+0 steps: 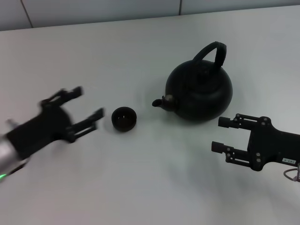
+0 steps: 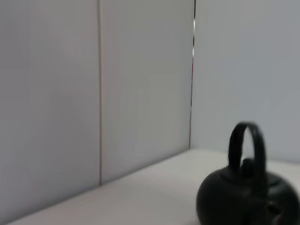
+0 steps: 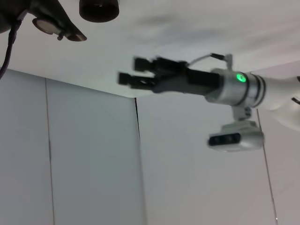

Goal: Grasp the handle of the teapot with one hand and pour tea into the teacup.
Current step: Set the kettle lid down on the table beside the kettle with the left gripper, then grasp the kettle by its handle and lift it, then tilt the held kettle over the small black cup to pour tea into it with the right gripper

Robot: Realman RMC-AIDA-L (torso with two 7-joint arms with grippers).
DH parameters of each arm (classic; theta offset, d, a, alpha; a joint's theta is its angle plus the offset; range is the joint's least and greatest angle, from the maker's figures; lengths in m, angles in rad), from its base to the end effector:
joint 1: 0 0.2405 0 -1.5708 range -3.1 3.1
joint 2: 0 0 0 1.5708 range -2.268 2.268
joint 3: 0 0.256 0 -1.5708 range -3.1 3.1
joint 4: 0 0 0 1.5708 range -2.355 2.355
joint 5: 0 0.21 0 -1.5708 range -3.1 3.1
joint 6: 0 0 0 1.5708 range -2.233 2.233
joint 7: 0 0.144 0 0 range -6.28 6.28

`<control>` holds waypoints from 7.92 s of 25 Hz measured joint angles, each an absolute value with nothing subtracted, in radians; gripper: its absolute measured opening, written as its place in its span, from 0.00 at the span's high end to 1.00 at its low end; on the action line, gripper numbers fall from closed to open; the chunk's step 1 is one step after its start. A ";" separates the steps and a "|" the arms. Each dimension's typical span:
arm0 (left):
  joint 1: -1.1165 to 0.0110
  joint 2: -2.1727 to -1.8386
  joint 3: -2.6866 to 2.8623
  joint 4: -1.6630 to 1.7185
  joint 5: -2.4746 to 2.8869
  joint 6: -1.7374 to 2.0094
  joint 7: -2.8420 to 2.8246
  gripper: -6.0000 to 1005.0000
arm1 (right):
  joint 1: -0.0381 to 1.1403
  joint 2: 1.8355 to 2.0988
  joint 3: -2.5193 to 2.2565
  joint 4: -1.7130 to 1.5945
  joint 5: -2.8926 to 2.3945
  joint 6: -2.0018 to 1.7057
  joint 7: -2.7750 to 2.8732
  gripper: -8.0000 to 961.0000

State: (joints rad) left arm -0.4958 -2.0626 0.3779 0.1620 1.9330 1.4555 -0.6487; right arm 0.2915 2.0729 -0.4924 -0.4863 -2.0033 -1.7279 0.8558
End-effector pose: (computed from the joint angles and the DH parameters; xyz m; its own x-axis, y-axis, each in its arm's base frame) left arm -0.2957 0.2956 -0.0444 0.7671 0.0688 0.6379 0.4138 -0.8128 -0.4100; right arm 0.3261 0.2339 -0.0024 0.7794 -0.1402 -0.6106 -0.3841 -0.8769 -0.2890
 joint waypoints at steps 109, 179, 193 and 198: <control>-0.252 -2.060 0.399 0.508 2.042 1.731 -0.842 0.19 | 0.529 2.072 -0.345 -0.387 -1.820 -1.269 0.795 0.92; -0.264 -2.065 0.399 0.480 2.006 1.711 -0.827 0.19 | 0.744 2.084 -0.613 -0.422 -1.778 -1.195 0.394 0.92; -0.261 -2.065 0.397 0.467 2.000 1.716 -0.827 0.19 | 0.749 2.088 -0.646 -0.421 -1.755 -1.197 0.327 0.92; -0.257 -2.065 0.397 0.466 1.994 1.719 -0.827 0.19 | 0.742 2.088 -0.716 -0.427 -1.691 -1.195 0.319 0.92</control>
State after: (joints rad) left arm -0.2566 -2.0647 0.3972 0.4663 1.9944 1.7186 -0.8268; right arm 0.7416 2.0878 -0.7160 -0.4266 -1.6914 -1.1951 0.3192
